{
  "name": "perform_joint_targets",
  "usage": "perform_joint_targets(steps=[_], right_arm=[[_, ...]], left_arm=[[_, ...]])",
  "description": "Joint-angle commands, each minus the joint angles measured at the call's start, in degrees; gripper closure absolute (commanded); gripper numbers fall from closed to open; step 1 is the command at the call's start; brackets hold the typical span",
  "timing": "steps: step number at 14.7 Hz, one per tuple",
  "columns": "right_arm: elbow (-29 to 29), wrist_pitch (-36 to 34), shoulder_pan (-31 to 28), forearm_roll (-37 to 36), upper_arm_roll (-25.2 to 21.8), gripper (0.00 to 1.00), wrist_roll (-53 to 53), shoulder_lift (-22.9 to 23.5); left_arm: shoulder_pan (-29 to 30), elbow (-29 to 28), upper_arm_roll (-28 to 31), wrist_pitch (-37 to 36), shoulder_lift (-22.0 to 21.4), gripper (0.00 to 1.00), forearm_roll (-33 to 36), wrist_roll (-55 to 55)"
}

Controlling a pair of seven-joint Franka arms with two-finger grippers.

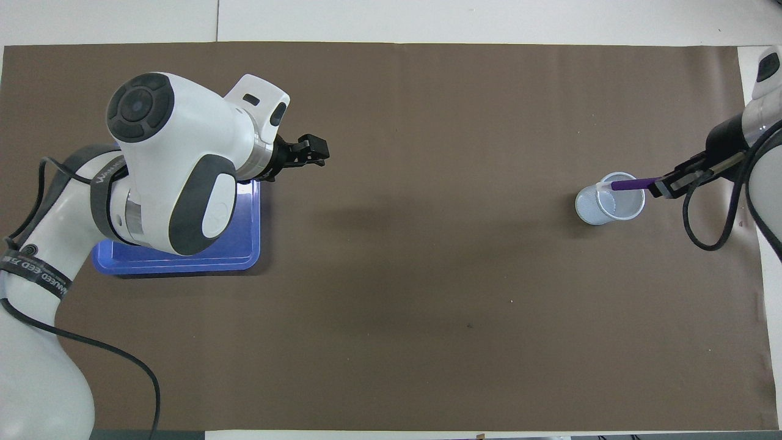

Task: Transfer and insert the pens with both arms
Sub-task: 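Insert the purple pen into the cup with the right gripper, then grasp the green pen in the tray with the left gripper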

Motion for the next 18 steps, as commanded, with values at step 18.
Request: perform_joint_targets(steps=[18], right_arm=[[-22.75,23.09,-0.81,-10.64,0.29,1.0,-6.99,-1.78]], left_arm=[[19.79,-17.04,-0.36,15.2,-0.05,0.0,5.99,29.35]])
